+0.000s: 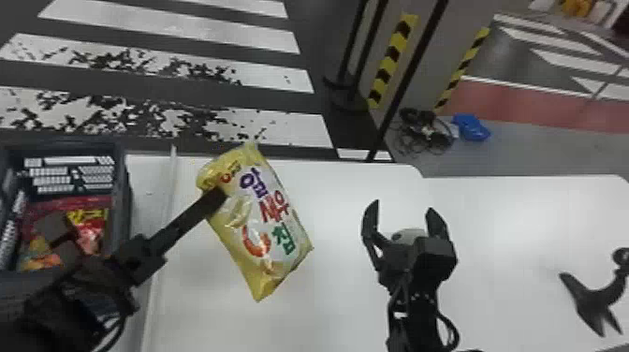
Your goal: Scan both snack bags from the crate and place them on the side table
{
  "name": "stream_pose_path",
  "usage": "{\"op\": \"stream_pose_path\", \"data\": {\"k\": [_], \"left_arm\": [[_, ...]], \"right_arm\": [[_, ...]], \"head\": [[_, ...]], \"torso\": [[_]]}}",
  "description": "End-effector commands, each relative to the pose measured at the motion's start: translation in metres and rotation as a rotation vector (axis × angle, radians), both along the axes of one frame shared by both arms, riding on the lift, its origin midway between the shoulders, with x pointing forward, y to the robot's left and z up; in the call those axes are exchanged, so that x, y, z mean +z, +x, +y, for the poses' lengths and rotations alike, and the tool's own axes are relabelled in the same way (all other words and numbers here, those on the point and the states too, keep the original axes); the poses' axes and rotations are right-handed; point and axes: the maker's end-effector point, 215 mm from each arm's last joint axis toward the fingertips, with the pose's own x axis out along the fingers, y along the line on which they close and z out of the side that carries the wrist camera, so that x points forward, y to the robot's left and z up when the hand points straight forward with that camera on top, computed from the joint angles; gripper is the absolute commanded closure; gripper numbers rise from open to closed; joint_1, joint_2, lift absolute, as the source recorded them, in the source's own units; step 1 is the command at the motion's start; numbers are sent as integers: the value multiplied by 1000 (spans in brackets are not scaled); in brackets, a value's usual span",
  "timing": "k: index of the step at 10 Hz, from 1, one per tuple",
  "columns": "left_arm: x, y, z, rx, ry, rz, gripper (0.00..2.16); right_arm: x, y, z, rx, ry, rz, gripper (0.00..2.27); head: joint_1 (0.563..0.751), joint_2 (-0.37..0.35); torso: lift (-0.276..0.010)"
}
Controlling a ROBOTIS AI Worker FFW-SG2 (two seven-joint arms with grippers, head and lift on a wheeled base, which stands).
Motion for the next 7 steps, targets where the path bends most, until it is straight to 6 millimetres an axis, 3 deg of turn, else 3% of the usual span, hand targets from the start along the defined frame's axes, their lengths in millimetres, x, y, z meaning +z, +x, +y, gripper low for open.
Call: {"op": "stream_pose_path", "data": {"k": [1, 3, 4, 5, 6, 7], "left_arm": [[2, -8, -26, -38, -1, 7, 2135], [-7, -13, -47, -62, 42, 25, 2135], [-10, -15, -56, -68, 68, 29, 2030], [-14, -18, -66, -79, 114, 26, 1298], [-20, -21, -76, -90, 173, 20, -1], [-21, -21, -78, -89, 185, 23, -1]], "right_arm": [[-1, 0, 0, -1, 2, 1, 171], [-2, 1, -1, -2, 11, 2, 171], [-2, 2, -1, -2, 14, 0, 171], [-1, 2, -1, -2, 14, -1, 171], [-2, 2, -1, -2, 16, 0, 171], [-2, 2, -2, -4, 20, 0, 171]], "head": [[695, -336], [695, -350], [695, -350], [695, -350], [695, -350], [695, -350]], "torso": [[-95], [-95], [-95], [-95], [-95], [-95]]}}
